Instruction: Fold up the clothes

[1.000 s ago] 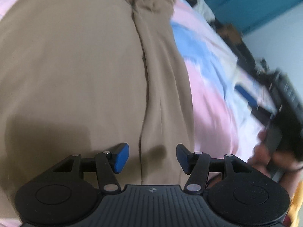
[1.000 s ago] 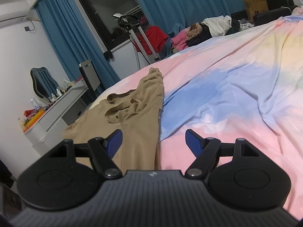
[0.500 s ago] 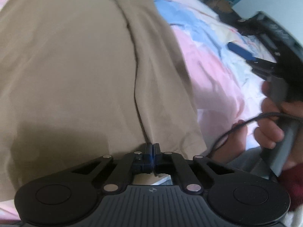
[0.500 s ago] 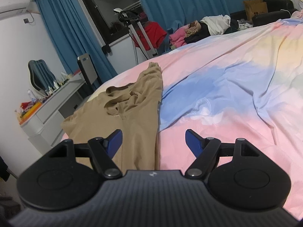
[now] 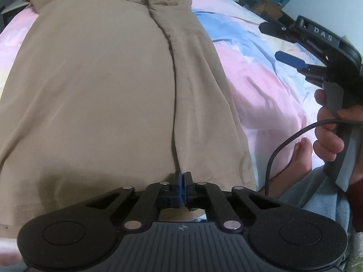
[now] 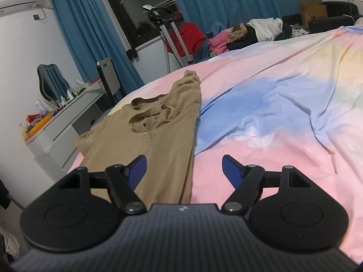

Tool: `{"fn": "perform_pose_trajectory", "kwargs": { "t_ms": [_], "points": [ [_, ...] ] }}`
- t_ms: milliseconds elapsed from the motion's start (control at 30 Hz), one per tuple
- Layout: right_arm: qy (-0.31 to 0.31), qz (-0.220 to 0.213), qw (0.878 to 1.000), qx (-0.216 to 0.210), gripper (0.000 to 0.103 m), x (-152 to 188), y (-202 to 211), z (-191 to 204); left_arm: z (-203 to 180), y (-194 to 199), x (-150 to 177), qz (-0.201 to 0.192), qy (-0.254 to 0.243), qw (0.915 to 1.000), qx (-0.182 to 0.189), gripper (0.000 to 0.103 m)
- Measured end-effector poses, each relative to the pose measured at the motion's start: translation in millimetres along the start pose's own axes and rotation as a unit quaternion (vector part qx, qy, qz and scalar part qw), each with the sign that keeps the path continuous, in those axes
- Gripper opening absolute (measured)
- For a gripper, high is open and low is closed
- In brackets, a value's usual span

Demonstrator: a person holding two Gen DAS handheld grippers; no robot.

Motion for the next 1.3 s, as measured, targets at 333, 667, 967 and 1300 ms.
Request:
{"fn": "perform_pose_trajectory", "kwargs": {
  "t_ms": [333,667,967,1300],
  "points": [
    [0.023,-0.021,0.999,-0.038,0.075,-2.7,13.9,20.8,-18.9,26.7,-30.6,-0.108,-0.049,0.9918,-0.048,0.055],
    [0.028,-0.056,0.997,-0.042,0.075,-9.7,22.7,24.7,-30.6,93.7,-113.9,-0.220,-0.080,0.9660,-0.109,0.103],
    [0.043,-0.048,0.997,-0.031,0.075,-1.6,15.7,27.7,4.9,96.6,-117.6,-0.253,-0.054,0.9572,-0.129,0.103],
    [0.117,-0.019,0.991,-0.056,0.075,-7.1,-37.5,97.7,69.7,117.2,-103.5,-0.262,-0.022,0.9505,-0.165,0.103]
  ]
}}
Point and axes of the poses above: each gripper's, at about its wrist camera, not at the fingertips, and y roughly against the way its jaws point, z to its left, x to its underside, the point moved 6 cm from there along -y, roughly the way its jaws point, and after that the axes turned 2 degrees about -y, right-handed, at the moved point
